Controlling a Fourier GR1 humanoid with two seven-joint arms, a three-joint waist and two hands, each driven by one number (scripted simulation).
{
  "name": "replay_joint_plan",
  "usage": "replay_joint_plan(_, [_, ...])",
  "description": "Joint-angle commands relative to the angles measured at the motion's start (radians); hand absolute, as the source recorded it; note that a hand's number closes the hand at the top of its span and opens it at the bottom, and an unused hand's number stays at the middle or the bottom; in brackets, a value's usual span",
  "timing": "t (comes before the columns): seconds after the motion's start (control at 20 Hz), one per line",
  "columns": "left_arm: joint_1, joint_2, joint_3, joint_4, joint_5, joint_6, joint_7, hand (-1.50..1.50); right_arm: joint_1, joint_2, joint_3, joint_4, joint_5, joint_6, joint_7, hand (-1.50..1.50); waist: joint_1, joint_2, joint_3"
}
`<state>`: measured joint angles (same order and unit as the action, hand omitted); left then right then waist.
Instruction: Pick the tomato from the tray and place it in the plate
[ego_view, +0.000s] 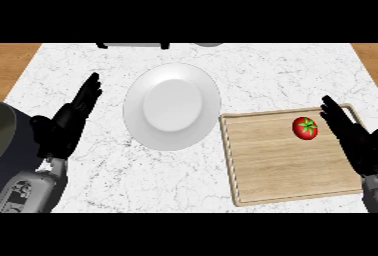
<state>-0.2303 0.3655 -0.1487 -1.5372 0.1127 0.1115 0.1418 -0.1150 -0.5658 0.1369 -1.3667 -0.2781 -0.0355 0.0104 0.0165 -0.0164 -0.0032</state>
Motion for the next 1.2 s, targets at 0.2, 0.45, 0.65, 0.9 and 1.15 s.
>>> replay_joint_plan(0.2, [0.117, -0.013, 0.048, 0.075, 0.005, -0.016, -0.163, 0.00, -0.299, 0.215, -0.126, 0.078, -0.024, -0.349, 0.179, 1.50, 0.038, 0.025, 0.001])
replay_joint_plan(0.45, [0.140, -0.047, 0.029, 0.086, 0.034, -0.034, -0.156, 0.00, -0.298, 0.178, -0.128, 0.152, 0.285, -0.728, 0.122, -1.50, 0.044, 0.029, 0.000])
replay_joint_plan(0.65, [0.169, -0.062, 0.043, 0.167, 0.021, -0.042, -0.242, 0.00, -0.310, 0.335, -0.014, 0.178, 0.453, -0.931, 0.016, -1.50, 0.008, 0.023, 0.002])
replay_joint_plan(0.9, [0.148, -0.051, 0.086, 0.177, 0.025, -0.042, -0.230, 0.00, -0.242, 0.362, 0.107, 0.126, 0.685, -1.070, 0.235, -1.50, -0.024, 0.012, 0.001])
replay_joint_plan(1.15, [0.216, -0.044, 0.103, 0.215, 0.023, -0.072, -0.301, 0.00, -0.163, 0.328, 0.105, 0.029, 0.934, -1.021, 0.499, -1.50, -0.035, 0.007, -0.001])
